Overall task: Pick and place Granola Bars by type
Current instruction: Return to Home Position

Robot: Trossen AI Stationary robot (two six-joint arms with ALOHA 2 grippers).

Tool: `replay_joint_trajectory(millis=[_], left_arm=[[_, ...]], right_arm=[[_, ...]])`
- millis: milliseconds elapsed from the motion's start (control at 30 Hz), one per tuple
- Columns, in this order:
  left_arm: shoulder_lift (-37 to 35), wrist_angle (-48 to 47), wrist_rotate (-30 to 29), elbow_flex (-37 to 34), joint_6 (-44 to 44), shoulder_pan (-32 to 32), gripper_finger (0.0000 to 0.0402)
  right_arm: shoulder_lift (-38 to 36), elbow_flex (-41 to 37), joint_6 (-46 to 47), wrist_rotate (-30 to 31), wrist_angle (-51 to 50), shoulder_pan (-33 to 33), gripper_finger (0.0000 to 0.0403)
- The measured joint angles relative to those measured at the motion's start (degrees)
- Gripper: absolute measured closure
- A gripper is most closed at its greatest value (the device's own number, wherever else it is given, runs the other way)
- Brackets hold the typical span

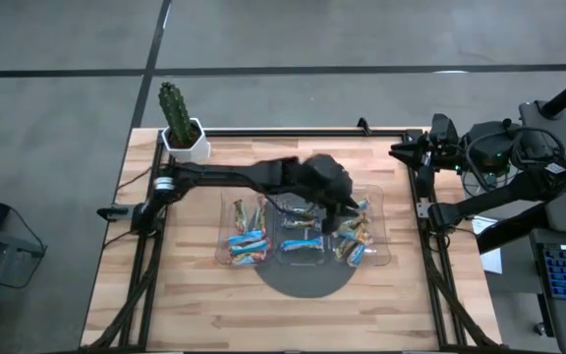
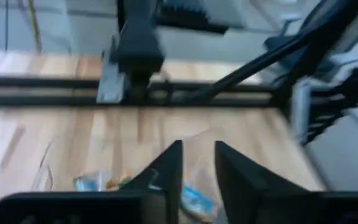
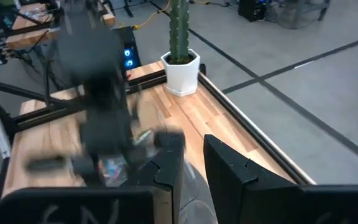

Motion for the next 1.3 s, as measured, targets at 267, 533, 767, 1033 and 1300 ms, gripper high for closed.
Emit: replay_joint_trajectory(millis=[267, 533, 767, 1033, 1300], left_arm=[[-12.2, -3.4, 0.6, -2.4, -0.1, -0.8, 0.0400], [-27.5, -7.7, -2.5, -11.7, 0.3, -1.3, 0.0401], [-43.8, -4.7, -7.0, -26.1, 0.4, -1.3, 0.0401], [-61.4, -2.3, -8.6, -38.1, 1.0, -1.3, 0.0402], [-77.7, -2.9, -8.8, -46.6, 5.3, -1.3, 0.0402]], right_arm=[[-0.1, 0.0, -0.5, -3.2, 0.2, 0.0, 0.0346], [0.1, 0.0, -5.2, -6.2, 2.2, 0.1, 0.0354], [0.0, 0.0, -10.9, -9.1, 7.4, 0.1, 0.0394], [-0.2, 0.0, -17.0, -14.9, 16.7, 0.2, 0.0395], [-1.0, 0.0, -22.8, -15.2, 19.0, 0.1, 0.0395]])
